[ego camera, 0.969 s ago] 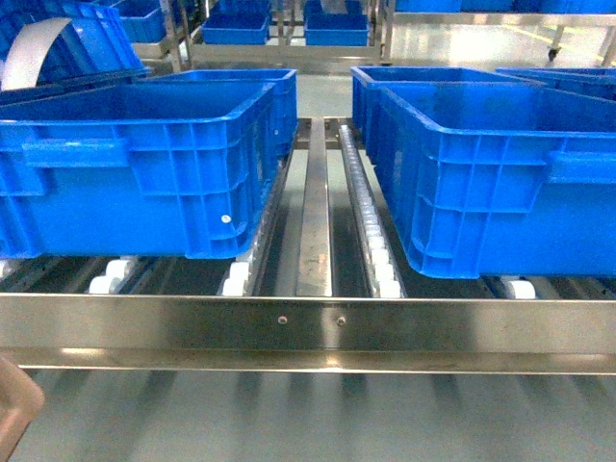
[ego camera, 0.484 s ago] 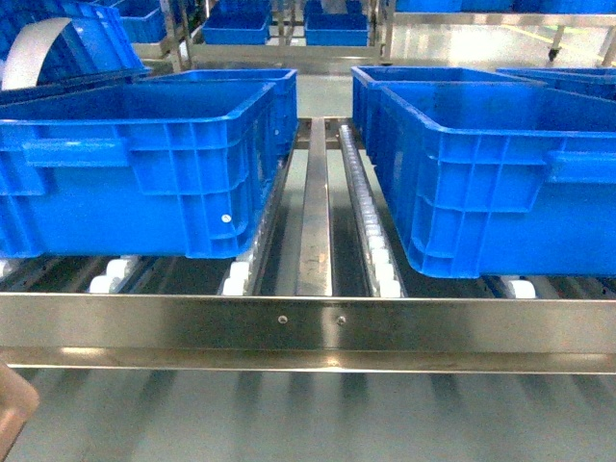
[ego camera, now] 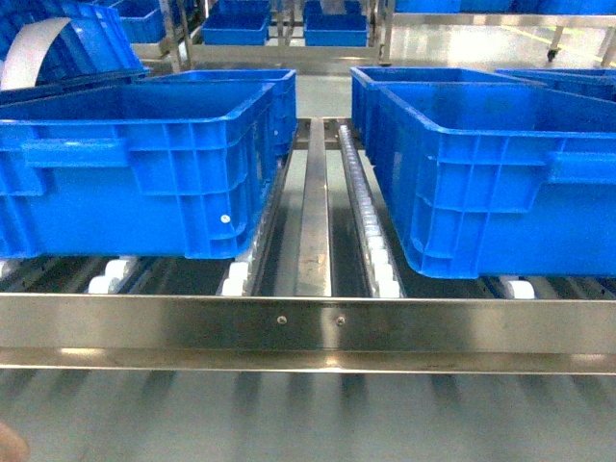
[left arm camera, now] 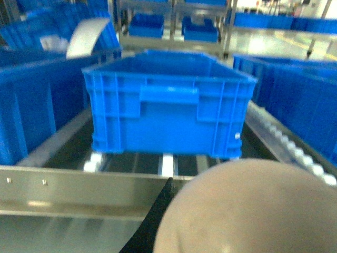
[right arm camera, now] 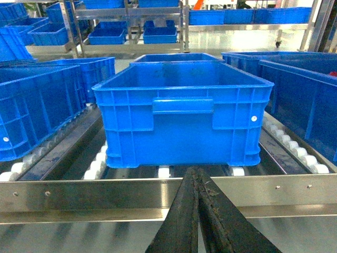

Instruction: Place part in tray to right shelf

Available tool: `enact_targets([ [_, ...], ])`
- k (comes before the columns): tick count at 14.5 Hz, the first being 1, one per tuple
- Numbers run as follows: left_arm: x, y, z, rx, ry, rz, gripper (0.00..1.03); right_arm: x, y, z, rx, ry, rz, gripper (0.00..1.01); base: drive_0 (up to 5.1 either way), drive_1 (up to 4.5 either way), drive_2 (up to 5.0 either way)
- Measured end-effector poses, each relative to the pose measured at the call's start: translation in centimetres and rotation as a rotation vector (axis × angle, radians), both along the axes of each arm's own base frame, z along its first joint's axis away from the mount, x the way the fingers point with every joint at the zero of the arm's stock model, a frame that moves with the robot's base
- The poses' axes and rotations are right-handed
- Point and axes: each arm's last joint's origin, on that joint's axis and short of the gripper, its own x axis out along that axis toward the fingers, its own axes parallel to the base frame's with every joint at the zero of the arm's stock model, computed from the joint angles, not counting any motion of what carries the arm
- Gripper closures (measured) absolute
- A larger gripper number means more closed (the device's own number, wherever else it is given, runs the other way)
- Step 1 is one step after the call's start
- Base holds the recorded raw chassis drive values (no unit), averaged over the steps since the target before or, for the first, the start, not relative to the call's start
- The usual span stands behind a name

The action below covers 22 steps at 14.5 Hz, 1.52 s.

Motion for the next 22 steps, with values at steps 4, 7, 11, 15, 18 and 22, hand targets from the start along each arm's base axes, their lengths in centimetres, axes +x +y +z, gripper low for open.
enact_targets([
  [4, -0.07, 0.01, 0.35, 0.002, -0.037, 0.001, 0.91, 0.0, 0.0, 0.01, 0.0, -0.002, 0.001, 0.99, 0.0, 0.0, 0.0],
  [7, -0.07, 0.01, 0.33, 0.002, -0.035, 0.001, 0.91, 0.0, 0.0, 0.01, 0.0, -0.001, 0.0, 0.99, 0.0, 0.0, 0.0],
  [11, -0.07, 0.01, 0.33, 0.002, -0.035, 0.001, 0.91, 0.0, 0.0, 0.01, 0.0, -0.001, 0.0, 0.75, 0.0, 0.0, 0.0],
  [15, -0.07, 0.01, 0.33, 0.002, -0.035, 0.001, 0.91, 0.0, 0.0, 0.01, 0.0, -0.001, 0.0, 0.31, 0.0, 0.0, 0.0],
  [18, -0.07, 0.01, 0.33, 0.002, -0.035, 0.001, 0.91, 0.0, 0.0, 0.01, 0.002, -0.001, 0.0, 0.01, 0.0, 0.0, 0.0],
  [22, -0.07, 0.01, 0.33, 0.002, -0.035, 0.001, 0.91, 0.0, 0.0, 0.01, 0.002, -0.001, 0.0, 0.03, 0.0, 0.0, 0.0],
])
